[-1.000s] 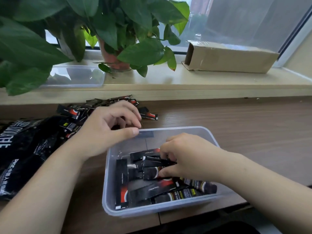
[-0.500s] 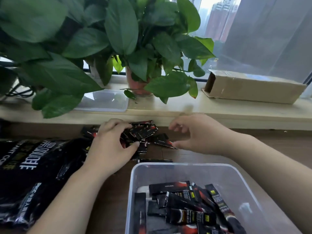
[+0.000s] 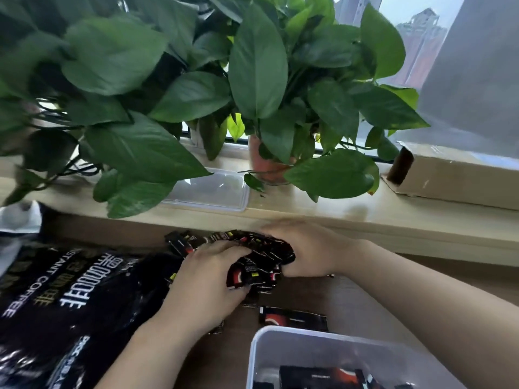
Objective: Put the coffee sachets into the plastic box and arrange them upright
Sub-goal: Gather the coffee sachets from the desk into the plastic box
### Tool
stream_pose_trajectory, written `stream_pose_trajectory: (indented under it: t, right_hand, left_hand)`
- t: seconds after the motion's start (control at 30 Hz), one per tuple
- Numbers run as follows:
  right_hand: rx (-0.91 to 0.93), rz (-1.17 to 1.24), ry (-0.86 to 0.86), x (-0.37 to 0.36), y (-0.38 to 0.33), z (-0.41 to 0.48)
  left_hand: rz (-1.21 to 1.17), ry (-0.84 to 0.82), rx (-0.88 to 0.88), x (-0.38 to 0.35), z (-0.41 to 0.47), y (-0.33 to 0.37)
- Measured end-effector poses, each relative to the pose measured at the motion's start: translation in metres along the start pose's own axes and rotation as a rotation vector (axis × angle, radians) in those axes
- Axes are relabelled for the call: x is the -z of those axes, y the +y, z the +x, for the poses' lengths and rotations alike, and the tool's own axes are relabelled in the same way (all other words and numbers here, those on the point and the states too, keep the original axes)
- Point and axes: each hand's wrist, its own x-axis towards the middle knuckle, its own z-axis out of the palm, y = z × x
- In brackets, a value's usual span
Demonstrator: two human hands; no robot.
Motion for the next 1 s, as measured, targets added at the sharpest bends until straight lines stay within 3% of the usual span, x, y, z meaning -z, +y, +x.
stream_pose_trajectory:
  t: [0.1,0.37,0.63,1.0]
  right_hand:
    - [0.022,0.017,0.001,-0.001,0.003,0.002]
    - [0.049,-0.213,0.023,0.000,0.005,-0.007]
    - [0.073,-0.199,0.278,0.023,-0.017,-0.036]
    - [0.008,-0.170,0.482,0.059,-0.068,-0.098]
  left_hand:
    - [-0.027,0.047,-0.004,-0.002,0.000,0.002]
    - [-0.078,0.152,-0.059,-0.003,0.000,-0.002]
    - [-0.251,0.494,-0.182,0.010,-0.001,0.009]
    - [-0.299,0.678,-0.130,0.020,-0.003,0.013]
